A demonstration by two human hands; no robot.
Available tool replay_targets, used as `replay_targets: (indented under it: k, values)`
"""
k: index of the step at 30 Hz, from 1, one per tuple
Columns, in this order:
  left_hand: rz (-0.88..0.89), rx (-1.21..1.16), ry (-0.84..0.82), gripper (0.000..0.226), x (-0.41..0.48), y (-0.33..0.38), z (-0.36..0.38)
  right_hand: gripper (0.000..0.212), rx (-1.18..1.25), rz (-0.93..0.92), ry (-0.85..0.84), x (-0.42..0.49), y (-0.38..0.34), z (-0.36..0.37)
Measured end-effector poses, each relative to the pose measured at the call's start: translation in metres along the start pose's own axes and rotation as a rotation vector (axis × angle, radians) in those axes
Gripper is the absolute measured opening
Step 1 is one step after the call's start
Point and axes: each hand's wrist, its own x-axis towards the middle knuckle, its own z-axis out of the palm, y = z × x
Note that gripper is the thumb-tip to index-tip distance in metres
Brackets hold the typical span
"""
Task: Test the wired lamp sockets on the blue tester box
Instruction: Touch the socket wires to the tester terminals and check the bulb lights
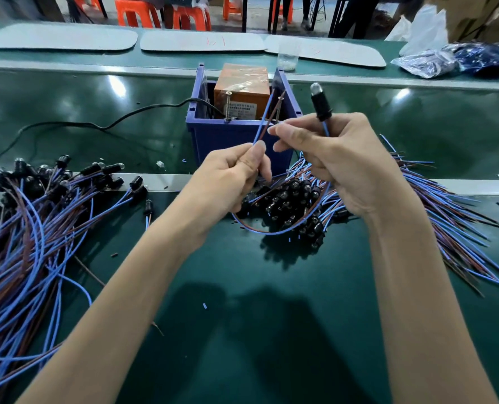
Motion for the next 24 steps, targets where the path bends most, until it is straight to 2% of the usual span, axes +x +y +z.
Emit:
replay_targets:
  k: [7,14,24]
  values:
    - [-0.008,0.077,-0.059,0.042,0.0002,-0.0048,-0.0016,0.006,0.1,0.002,0.042,0.0019,0.0018,0.002]
    - [-0.024,0.112,-0.065,0.042,0.0013,-0.0072,-0.0049,0.007,0.206,-0.001,0.159,0.0043,0.0034,0.0052]
    - [-0.026,0.169,-0.062,0.042,0.0012,-0.0058,-0.0074,0.011,0.219,0.004,0.154,0.0066,0.0044,0.007]
